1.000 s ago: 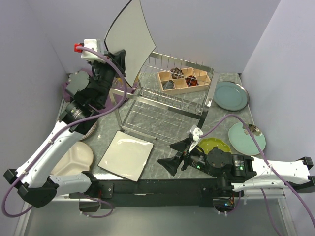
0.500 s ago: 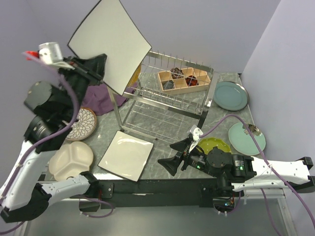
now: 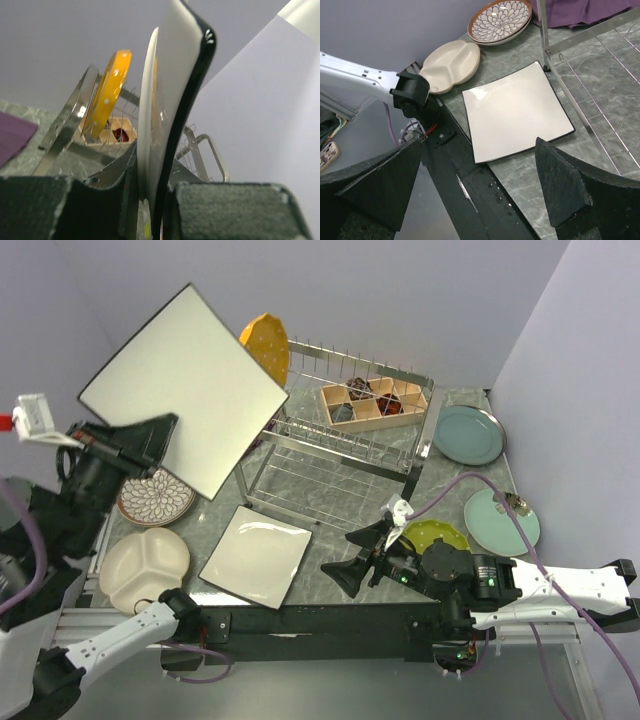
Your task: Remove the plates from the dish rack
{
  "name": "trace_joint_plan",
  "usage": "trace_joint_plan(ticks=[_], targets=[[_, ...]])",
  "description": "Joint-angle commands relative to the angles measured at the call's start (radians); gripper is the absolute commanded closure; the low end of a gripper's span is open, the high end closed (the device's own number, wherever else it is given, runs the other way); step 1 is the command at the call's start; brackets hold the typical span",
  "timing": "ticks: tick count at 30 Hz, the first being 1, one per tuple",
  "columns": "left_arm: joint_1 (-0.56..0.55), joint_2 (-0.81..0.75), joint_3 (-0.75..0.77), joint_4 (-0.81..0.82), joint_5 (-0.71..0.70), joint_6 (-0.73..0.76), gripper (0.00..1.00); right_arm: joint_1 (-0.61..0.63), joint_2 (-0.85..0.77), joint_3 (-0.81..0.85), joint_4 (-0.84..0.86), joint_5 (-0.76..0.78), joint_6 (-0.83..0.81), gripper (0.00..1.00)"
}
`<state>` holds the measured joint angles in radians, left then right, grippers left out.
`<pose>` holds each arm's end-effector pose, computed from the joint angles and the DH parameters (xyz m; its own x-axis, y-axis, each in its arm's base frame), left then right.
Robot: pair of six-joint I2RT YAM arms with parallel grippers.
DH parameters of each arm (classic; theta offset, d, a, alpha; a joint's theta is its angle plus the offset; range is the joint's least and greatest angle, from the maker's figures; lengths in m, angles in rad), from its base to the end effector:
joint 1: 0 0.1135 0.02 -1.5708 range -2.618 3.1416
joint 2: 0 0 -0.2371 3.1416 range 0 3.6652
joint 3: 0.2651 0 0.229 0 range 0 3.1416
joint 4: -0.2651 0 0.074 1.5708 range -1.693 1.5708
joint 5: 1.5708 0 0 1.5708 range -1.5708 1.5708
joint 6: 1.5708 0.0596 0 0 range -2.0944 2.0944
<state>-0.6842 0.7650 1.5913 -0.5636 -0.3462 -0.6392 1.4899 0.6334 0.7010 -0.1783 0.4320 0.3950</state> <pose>0.0749 -0.0350 0.5147 -0.0417 -0.6901 -0.7225 0.3934 0.6533 -0.6468 0.0388 0.1701 0.3145 -0.3436 0.0862 -0.9351 -0.8010 0.4929 0.3398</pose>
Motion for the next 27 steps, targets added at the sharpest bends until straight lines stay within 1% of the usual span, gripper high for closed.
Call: trace_joint_plan(ticks=[1, 6, 8, 10, 12, 17, 20, 24, 25, 27], targets=[[-0.003, -0.122, -0.06, 0.09, -0.026, -0.152, 0.99, 0.006, -0.02, 0.014, 0.04, 0.005, -0.005, 0.0], [-0.003, -0.226, -0.169, 0.039, -0.076, -0.243, 0.99, 0.006, -0.035, 0.011, 0.039, 0.001, -0.005, 0.0], [-0.003, -0.268, -0.275, 0.051, -0.089, -0.281, 0.99, 0.004, -0.043, 0.009, 0.037, 0.005, -0.001, 0.0], [-0.003, -0.344, -0.37, 0.097, -0.112, -0.319, 0.99, 0.006, -0.046, 0.005, 0.043, 0.013, -0.001, 0.0], [-0.003, -0.389, -0.395, 0.102, -0.134, -0.332, 0.99, 0.006, -0.044, 0.008, 0.036, 0.017, 0.001, 0.0], [-0.003, -0.429, -0.392, 0.048, -0.189, -0.356, 0.99, 0.006, -0.037, 0.009, 0.033, 0.03, 0.002, 0.0], [-0.003, -0.481, -0.432, 0.047, -0.206, -0.395, 0.99, 0.006, -0.032, 0.011, 0.034, 0.037, 0.007, 0.0], [-0.003, -0.533, -0.545, 0.054, -0.227, -0.522, 0.99, 0.007, -0.021, 0.012, 0.031, 0.05, 0.008, 0.0], [-0.002, -0.538, -0.582, 0.042, -0.232, -0.546, 0.99, 0.006, -0.021, 0.011, 0.03, 0.051, 0.007, 0.0], [-0.003, -0.547, -0.603, 0.001, -0.252, -0.6, 0.99, 0.006, -0.023, 0.012, 0.03, 0.051, 0.008, 0.0]])
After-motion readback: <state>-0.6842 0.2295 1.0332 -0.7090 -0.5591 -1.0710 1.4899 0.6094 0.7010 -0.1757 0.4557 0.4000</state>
